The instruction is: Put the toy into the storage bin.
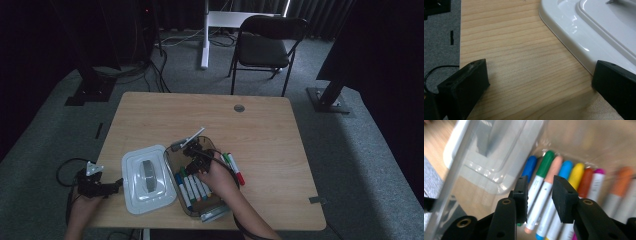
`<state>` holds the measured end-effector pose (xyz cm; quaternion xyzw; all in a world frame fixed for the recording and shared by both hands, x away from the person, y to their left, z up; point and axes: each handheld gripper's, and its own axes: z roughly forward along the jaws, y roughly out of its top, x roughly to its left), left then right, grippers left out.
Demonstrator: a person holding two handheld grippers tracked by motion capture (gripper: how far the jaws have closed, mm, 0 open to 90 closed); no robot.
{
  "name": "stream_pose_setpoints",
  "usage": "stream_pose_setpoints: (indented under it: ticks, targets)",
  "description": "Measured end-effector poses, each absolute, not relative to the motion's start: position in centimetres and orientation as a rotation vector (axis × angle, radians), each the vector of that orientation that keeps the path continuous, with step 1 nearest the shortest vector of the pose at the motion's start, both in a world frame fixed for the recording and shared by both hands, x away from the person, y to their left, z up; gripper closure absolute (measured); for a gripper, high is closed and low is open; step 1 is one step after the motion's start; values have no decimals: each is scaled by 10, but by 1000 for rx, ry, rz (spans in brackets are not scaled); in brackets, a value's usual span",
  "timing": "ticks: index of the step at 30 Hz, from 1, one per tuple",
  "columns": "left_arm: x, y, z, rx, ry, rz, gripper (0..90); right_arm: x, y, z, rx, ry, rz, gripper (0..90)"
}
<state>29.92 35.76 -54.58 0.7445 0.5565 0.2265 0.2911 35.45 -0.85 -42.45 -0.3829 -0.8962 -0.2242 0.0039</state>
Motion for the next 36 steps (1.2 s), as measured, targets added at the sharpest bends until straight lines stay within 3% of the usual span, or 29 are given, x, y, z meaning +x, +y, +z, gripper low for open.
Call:
stream_pose_setpoints:
  ticks: [13, 36]
  targets:
    - [299, 358, -546, 1985, 1484, 604, 12, 364, -82, -379, -1349, -2752, -982, 626]
    - [299, 358, -546, 1986, 1484, 602, 12, 382, -148, -422, -1550, -2691, -916, 622]
